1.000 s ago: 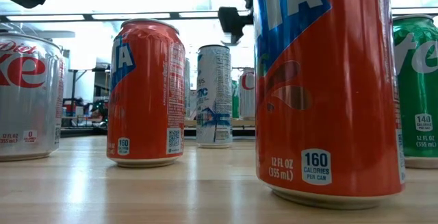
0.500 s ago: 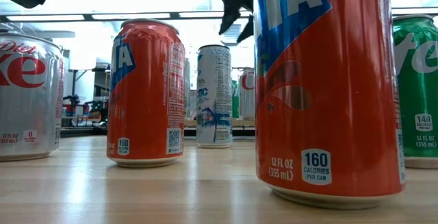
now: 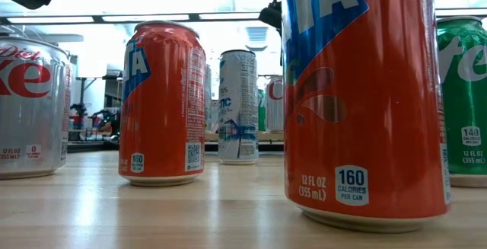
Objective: Sort soda cans
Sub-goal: Put the middle red silver soda can on the shelf
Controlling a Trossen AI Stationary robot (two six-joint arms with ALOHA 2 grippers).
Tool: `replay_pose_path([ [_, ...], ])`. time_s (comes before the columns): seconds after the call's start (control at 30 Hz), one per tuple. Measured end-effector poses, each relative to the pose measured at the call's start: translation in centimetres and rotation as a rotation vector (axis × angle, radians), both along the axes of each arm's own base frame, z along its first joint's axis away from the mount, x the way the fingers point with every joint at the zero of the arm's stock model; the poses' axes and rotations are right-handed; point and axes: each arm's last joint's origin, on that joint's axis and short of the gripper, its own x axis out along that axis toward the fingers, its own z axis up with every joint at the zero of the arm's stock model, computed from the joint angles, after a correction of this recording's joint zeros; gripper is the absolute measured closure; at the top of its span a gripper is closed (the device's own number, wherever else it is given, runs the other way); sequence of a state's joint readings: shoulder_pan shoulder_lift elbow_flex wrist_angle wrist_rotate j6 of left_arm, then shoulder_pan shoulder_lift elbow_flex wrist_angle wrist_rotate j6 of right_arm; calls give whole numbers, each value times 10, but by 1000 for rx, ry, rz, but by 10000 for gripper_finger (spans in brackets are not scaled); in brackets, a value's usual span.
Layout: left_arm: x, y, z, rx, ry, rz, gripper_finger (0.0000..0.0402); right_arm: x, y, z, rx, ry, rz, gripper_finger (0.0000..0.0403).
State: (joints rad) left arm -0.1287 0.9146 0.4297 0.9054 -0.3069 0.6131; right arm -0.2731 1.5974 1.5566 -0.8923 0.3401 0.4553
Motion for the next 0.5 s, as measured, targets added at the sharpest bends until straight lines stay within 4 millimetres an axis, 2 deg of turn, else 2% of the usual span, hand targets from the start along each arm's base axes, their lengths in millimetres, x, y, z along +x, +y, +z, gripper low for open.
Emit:
replay_pose_path([
  [0.5, 0, 0, 0, 4, 3, 1, 27, -2, 2, -14, 14, 97, -25, 394],
])
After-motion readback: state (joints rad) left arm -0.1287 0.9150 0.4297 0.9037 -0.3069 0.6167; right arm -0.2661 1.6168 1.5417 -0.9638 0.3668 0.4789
